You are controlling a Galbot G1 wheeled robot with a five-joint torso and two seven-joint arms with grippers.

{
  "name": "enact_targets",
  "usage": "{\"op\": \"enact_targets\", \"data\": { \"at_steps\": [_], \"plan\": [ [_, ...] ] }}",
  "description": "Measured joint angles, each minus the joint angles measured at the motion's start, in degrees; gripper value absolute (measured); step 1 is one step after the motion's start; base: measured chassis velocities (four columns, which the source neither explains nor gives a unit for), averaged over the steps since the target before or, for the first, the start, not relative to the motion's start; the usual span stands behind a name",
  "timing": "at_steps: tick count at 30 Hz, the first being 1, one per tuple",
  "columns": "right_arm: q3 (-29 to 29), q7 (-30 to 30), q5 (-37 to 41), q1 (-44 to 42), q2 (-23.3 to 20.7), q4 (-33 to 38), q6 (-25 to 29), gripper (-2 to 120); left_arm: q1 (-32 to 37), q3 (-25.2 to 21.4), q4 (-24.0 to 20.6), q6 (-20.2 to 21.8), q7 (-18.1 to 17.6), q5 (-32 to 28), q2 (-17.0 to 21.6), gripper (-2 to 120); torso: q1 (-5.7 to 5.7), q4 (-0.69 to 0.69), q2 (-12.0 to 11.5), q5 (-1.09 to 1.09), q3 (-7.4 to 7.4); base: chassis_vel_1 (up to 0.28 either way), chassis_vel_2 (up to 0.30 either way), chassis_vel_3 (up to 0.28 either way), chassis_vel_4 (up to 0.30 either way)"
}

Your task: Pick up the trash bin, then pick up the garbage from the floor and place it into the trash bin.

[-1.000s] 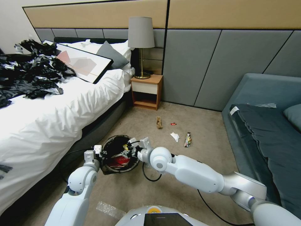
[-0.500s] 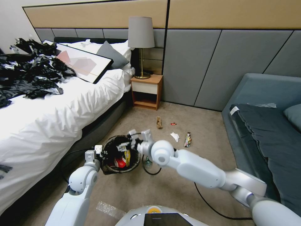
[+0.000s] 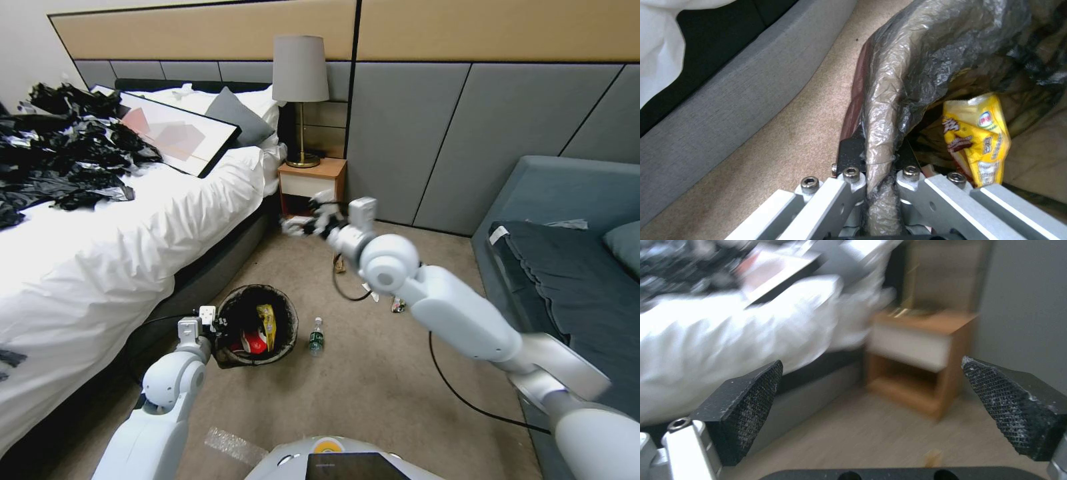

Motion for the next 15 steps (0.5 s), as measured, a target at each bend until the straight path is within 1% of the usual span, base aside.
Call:
{"op": "enact_targets", "data": {
  "at_steps": [1,2,3,4,5,7,8,9,10,11,15],
  "plan": [
    [1.71,-0.78,-3.17,-2.39,-0.03,-0.16,1.17,100,0.01,0.00,-0.03,0.00,-0.02,0.00,-0.10,0,0.00,0.00,0.00,0.04,0.01,0.000,0.000,0.000,0.000],
    [1.71,-0.78,-3.17,-2.39,-0.03,-0.16,1.17,100,0.01,0.00,-0.03,0.00,-0.02,0.00,-0.10,0,0.00,0.00,0.00,0.04,0.01,0.000,0.000,0.000,0.000],
    [5.45,-1.82,-9.07,-7.14,0.32,-0.29,3.01,100,0.06,0.01,-0.10,0.00,-0.08,0.02,-0.31,0,0.01,0.01,0.00,0.07,0.00,0.000,0.000,0.000,0.000],
    [8.02,-2.42,-12.24,-11.12,0.96,-0.25,4.19,100,0.10,0.07,-0.12,0.00,-0.10,0.02,-0.45,0,0.00,-0.01,0.00,0.01,0.00,0.000,0.000,0.000,0.000],
    [8.02,-2.42,-12.24,-11.12,0.96,-0.25,4.19,100,0.10,0.07,-0.12,0.00,-0.10,0.02,-0.45,0,0.00,-0.01,0.00,0.01,0.00,0.000,0.000,0.000,0.000],
    [12.13,-3.12,-16.61,-18.91,2.45,-0.04,5.42,100,0.20,0.13,-0.23,0.00,-0.11,-0.01,-0.66,0,0.01,-0.01,0.00,0.09,0.01,0.000,0.000,0.000,0.000],
    [13.85,-3.67,-18.57,-21.99,3.21,0.06,6.25,100,0.22,0.14,-0.33,0.00,-0.18,0.02,-0.77,0,0.00,-0.01,0.00,0.06,0.00,0.000,0.000,0.000,0.000],
    [13.85,-3.67,-18.57,-21.99,3.21,0.06,6.25,100,0.22,0.14,-0.33,0.00,-0.18,0.02,-0.77,0,0.00,-0.01,0.00,0.06,0.00,0.000,0.000,0.000,0.000],
    [15.80,-4.49,-21.44,-25.36,4.17,-0.07,7.61,100,0.28,0.17,-0.38,0.00,-0.23,0.02,-0.93,0,0.01,0.01,0.00,0.02,0.00,0.000,0.000,0.000,0.000],
    [17.08,-5.21,-24.12,-27.86,5.09,-0.38,8.96,100,0.29,0.23,-0.39,0.00,-0.24,0.02,-1.02,0,0.00,0.01,0.00,0.04,0.00,0.000,0.000,0.000,0.000],
    [18.35,-5.96,-27.18,-30.71,6.32,-0.83,10.41,100,0.30,0.33,-0.39,0.00,-0.35,0.06,-1.08,0,0.00,0.01,0.00,0.03,0.00,0.000,0.000,0.000,0.000]
  ]
}}
